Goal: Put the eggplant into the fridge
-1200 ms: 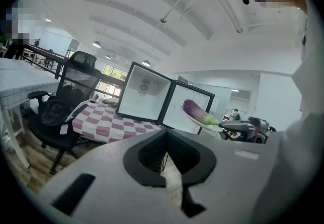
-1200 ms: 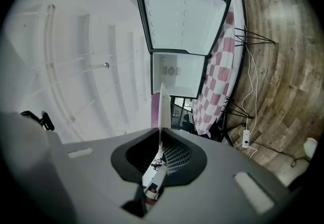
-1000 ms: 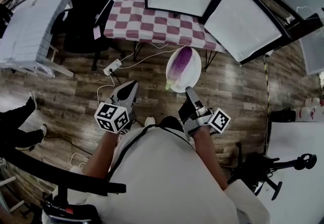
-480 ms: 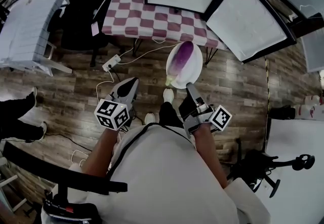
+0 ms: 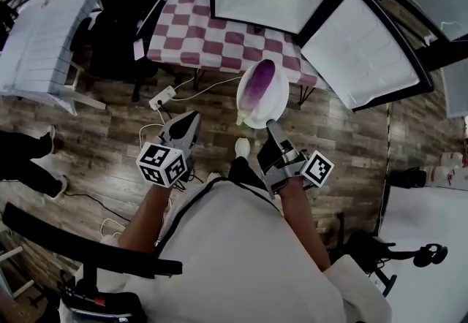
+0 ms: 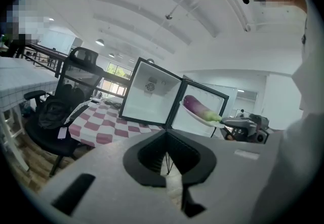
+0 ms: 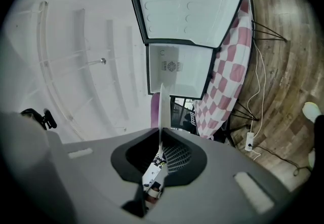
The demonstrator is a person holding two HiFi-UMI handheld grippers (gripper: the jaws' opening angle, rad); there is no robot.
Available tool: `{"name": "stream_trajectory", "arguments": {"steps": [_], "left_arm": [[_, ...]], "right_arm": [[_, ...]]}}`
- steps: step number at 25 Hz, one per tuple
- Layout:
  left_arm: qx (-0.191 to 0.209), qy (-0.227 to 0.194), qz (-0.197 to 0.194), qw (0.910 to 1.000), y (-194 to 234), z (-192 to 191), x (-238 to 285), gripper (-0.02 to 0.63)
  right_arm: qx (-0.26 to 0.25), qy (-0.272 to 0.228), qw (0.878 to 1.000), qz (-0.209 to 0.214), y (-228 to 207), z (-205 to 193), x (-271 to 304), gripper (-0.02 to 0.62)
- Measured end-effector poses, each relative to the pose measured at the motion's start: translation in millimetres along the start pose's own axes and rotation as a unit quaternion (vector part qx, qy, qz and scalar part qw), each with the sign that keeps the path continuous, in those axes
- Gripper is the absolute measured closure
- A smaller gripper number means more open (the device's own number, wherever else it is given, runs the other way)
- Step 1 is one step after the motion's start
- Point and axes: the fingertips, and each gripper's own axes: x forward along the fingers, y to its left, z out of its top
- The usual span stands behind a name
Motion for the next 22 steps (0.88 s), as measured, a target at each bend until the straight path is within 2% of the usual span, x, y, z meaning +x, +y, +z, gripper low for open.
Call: {"name": "stream_trajectory", "arguments": {"steps": [22], "left_arm": [[0.006,-0.011,0.057,0.9983,4.6,39.5,84.9,0.604]], "right_arm": [[0.014,0.062,0.998,-0.004,-28.4,91.4,59.0,0.566]]}}
